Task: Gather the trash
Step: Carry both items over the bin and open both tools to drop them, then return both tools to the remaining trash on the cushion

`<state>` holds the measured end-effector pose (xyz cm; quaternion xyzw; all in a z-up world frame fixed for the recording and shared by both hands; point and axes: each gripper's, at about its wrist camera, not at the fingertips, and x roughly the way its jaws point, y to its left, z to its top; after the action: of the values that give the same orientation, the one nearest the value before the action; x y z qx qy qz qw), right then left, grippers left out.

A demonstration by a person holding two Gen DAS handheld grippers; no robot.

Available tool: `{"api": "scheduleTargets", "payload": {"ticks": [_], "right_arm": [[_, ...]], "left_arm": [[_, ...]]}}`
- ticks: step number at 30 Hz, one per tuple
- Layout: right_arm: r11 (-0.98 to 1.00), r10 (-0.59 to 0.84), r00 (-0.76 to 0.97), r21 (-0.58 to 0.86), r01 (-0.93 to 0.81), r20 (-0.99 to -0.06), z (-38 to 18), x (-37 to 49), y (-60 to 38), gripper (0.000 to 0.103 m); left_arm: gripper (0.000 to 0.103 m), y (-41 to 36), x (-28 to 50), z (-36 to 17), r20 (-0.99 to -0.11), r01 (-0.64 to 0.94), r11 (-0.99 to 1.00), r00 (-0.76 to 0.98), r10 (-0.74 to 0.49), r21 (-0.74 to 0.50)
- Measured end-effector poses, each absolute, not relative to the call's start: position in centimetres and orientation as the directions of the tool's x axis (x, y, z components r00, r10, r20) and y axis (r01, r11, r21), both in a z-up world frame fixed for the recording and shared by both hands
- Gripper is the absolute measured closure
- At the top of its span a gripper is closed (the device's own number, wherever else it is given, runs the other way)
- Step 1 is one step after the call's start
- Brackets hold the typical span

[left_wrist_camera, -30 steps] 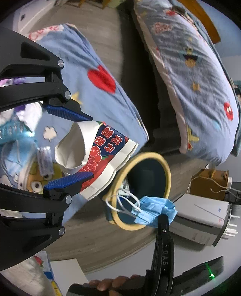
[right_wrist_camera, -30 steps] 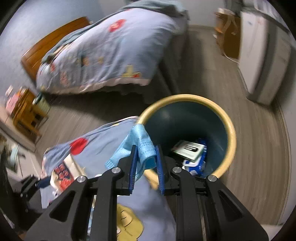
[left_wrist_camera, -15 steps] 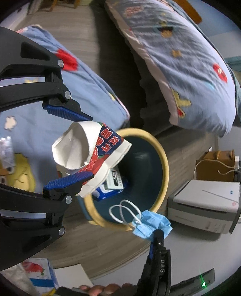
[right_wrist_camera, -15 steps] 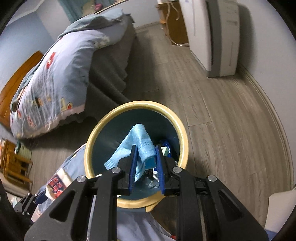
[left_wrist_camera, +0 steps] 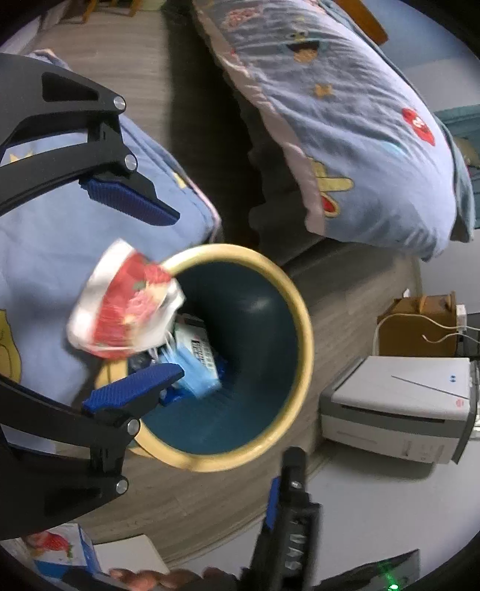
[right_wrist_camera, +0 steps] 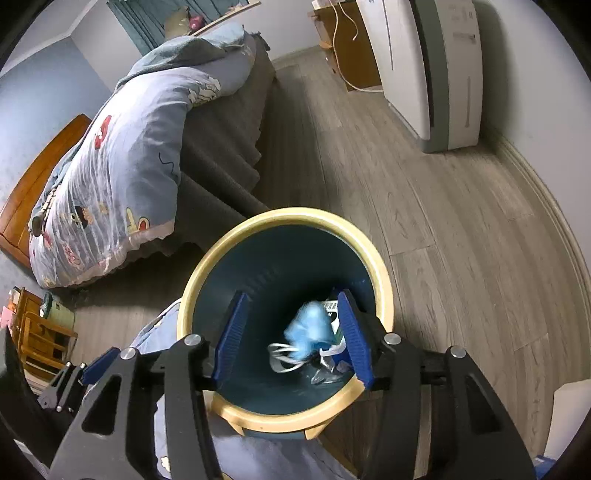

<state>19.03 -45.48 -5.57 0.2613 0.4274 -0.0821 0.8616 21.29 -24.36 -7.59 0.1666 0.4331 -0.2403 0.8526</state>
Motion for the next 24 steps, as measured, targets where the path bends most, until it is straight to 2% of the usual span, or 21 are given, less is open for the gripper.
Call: {"api": "scheduleTargets", "payload": {"ticks": [7,11,14,16,24], "right_arm": [[0.851,0.085,0.617,0.38,0.364,-0.782,-5.3,19.0,-45.2,0.049],[0.85,0.084,0.616,0.378,0.366,-0.784,-5.3,18.9,-45.2,0.049],[0.852,0.082,0.612,0.374,0.366,-0.786,-5.4,19.1,-45.2,0.049],[0.849,0.083,0.612,0.377,0.37,-0.787,-5.5,19.1,-45.3,0.049],[0.846,0.082,0.613,0.379,0.374,-0.786,-5.5,19.1,-45.4,0.049]], "left_arm": [[0.024,-23.5,20.4,-11.4,-0.874,0.559,0.827,0.427,-0.232,0.053],[0.024,-23.5,20.2,-14.0,-0.917,0.55,0.835,0.329,-0.224,-0.007],[0.024,-23.6,19.9,-14.9,-0.922,0.561,0.828,0.308,-0.234,-0.022],[0.032,-23.8,19.8,-15.1,-0.924,0.569,0.822,0.295,-0.244,-0.036],[0.032,-24.7,20.3,-13.2,-0.883,0.594,0.803,0.348,-0.316,-0.053]]}}
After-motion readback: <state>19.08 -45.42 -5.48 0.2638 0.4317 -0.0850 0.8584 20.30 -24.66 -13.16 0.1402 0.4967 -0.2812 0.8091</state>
